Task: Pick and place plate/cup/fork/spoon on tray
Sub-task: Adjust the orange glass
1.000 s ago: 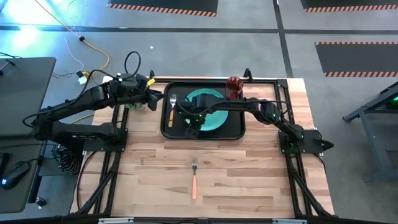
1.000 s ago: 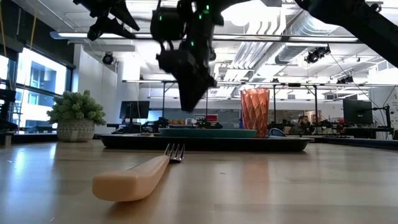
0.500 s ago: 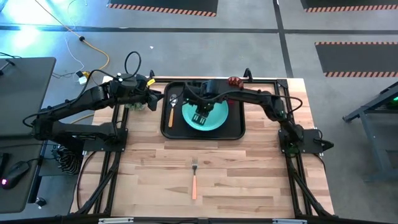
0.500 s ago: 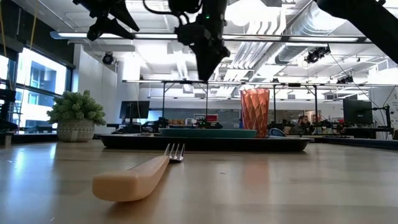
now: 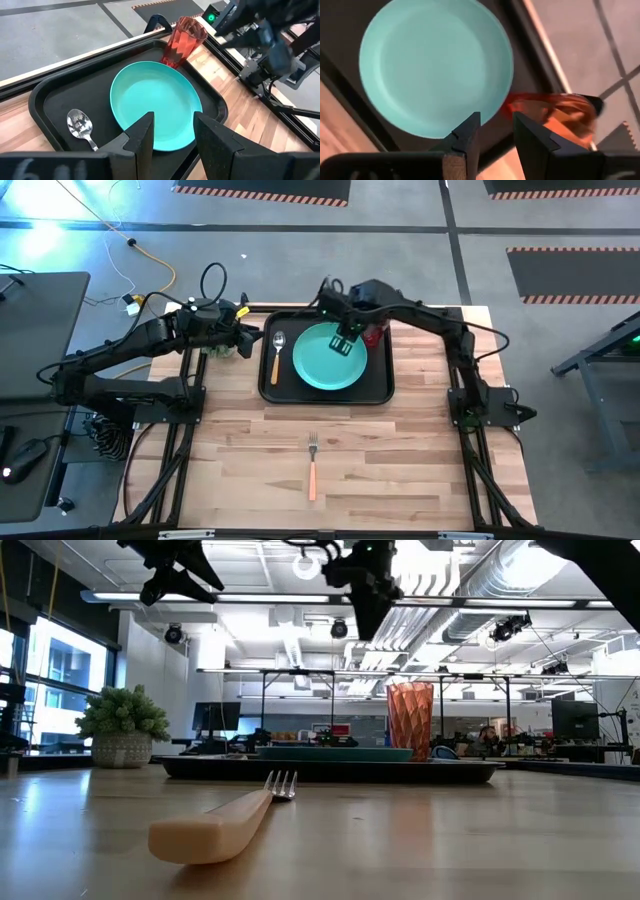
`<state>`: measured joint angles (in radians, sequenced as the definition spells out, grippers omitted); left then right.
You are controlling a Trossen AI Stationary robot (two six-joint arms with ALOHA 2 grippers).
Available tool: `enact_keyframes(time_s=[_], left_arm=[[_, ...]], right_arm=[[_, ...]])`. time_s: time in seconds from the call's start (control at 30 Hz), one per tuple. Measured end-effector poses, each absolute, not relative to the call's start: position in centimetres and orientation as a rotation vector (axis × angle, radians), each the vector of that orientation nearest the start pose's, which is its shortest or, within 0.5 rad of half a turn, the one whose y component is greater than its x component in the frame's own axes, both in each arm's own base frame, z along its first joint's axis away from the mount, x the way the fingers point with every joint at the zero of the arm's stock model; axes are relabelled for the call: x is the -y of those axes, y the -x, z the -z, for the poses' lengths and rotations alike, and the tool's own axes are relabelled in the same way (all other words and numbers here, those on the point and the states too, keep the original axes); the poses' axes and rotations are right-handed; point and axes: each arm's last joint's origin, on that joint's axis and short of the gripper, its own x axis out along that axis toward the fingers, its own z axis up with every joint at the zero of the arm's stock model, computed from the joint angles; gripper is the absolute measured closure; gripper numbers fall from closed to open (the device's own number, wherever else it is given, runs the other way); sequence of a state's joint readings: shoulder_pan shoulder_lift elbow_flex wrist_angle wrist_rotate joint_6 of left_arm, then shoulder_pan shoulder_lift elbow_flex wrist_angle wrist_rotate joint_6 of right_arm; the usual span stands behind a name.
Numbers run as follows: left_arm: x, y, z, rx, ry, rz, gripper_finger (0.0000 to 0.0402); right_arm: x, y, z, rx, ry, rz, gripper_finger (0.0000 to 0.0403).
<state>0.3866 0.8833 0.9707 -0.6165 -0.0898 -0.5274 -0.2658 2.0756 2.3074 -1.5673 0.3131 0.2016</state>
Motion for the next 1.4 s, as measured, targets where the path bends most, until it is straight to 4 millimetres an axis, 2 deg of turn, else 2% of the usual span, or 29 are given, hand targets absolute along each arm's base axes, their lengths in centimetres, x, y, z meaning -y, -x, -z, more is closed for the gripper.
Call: enact_keyframes(time_s=[0.33,0.6,0.77,0.9,1.13,1.4], left_arm=[[-6.8,-16.1,-34.0,-0.394,0.586,-0.596,0.0273],[-6.8,-16.1,-34.0,-0.393,0.585,-0.601,0.0273],[-6.8,-16.1,-34.0,-0.393,0.584,-0.601,0.0273],[-6.9,-16.1,-34.0,-0.392,0.581,-0.606,0.0273],[-6.9,-16.0,-34.0,-0.387,0.578,-0.624,0.0273],[-6.9,-16.0,-34.0,-0.385,0.586,-0.626,0.0273]], right_arm=[[13.9,-34.5,-38.7,-1.223,-0.176,0.692,0.0297],[16.5,-32.8,-39.2,-1.213,-0.252,0.674,0.0297],[17.8,-32.3,-37.5,-1.271,-0.313,0.685,0.0297],[17.7,-31.6,-36.0,-1.317,-0.331,0.689,0.0297],[17.4,-30.4,-34.9,-1.203,-0.380,0.645,0.0297],[17.2,-29.4,-33.1,-1.160,-0.419,0.609,0.0297]])
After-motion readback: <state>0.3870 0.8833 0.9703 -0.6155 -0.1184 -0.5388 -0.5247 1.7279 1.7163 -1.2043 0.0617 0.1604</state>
